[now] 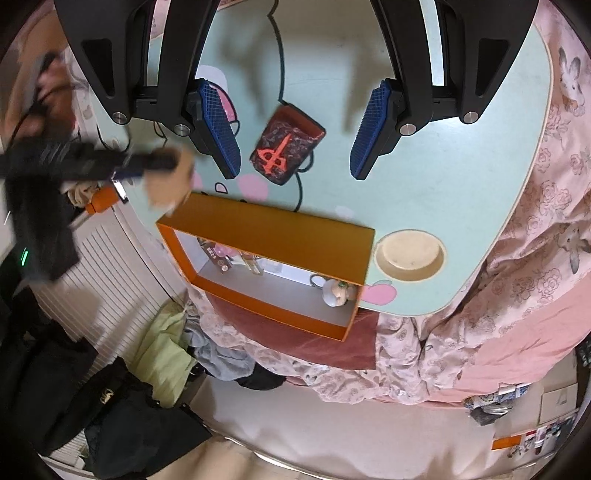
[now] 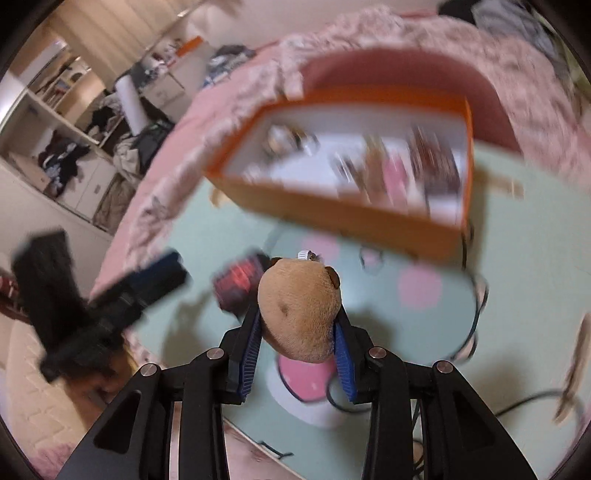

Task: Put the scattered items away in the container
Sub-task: 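Grasp the brown plush hamster in the box with the right gripper, place on table, then grasp the clear plastic case in the box with the left gripper, place on table, then grasp the pink heart-shaped item in the box with the right gripper, place on table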

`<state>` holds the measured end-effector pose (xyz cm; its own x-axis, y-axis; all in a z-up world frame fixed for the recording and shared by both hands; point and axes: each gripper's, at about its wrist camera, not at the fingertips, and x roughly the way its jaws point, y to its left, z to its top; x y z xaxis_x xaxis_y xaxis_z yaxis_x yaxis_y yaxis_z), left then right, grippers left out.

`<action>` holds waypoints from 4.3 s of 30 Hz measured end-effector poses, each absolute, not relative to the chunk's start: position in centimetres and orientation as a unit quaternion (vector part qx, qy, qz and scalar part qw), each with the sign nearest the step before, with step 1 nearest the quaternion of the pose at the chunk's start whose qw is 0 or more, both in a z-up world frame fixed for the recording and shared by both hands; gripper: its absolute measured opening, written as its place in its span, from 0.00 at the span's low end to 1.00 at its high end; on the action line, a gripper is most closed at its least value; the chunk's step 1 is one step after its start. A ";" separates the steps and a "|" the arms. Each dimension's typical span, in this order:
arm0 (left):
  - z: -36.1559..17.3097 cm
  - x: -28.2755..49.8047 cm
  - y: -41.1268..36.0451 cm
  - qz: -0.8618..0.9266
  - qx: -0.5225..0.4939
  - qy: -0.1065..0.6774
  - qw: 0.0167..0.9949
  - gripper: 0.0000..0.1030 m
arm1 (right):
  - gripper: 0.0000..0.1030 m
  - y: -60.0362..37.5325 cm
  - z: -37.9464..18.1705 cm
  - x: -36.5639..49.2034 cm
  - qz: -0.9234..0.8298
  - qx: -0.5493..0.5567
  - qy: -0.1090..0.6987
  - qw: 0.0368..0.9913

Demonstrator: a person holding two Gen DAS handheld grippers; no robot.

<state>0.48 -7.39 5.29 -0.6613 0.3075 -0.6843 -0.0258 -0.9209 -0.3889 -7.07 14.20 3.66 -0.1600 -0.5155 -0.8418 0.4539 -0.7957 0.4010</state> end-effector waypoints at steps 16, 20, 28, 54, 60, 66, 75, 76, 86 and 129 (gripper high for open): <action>8.4 -3.0 -5.8 0.898 -0.416 -0.116 0.081 0.61 | 0.86 18.0 5.2 -0.7 -0.851 0.437 0.005 0.291; 10.0 -5.6 -5.0 0.901 -0.418 -0.095 0.069 0.61 | 0.86 17.9 3.2 1.5 -0.865 0.428 0.026 0.260; 10.0 -11.4 -1.9 0.891 -0.445 -0.051 0.079 0.61 | 0.86 17.3 1.6 1.8 -0.878 0.430 0.058 0.201; 2.2 -21.2 1.5 0.814 -0.578 -0.027 0.054 0.23 | 0.87 17.8 1.1 2.2 -0.872 0.443 0.040 0.206; 8.9 -18.2 -1.0 0.859 -0.496 -0.083 0.096 0.20 | 0.87 17.8 1.1 2.1 -0.872 0.442 0.039 0.205; 14.3 -11.7 -2.2 0.879 -0.425 -0.123 0.176 0.20 | 0.87 17.8 1.0 2.0 -0.872 0.442 0.040 0.205; 7.3 -5.4 -0.8 0.863 -0.459 -0.073 0.199 0.20 | 0.87 17.7 0.9 1.9 -0.873 0.443 0.044 0.201; 6.6 -5.3 -0.6 0.861 -0.461 -0.073 0.200 0.20 | 0.87 17.8 0.9 1.9 -0.872 0.443 0.045 0.201; 5.2 -4.7 -1.8 0.861 -0.460 -0.133 0.173 0.50 | 0.87 17.8 0.8 1.8 -0.872 0.443 0.046 0.201; 1.4 5.9 -1.1 0.903 -0.423 -0.048 0.054 0.64 | 0.29 9.2 2.8 -23.3 -0.760 0.628 0.035 0.165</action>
<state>5.88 -1.12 1.44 -0.6356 0.1375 -0.7597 -0.0567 -0.9897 -0.1317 -23.34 9.15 2.82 -0.1572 -0.2079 -0.9654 0.2946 -0.9430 0.1551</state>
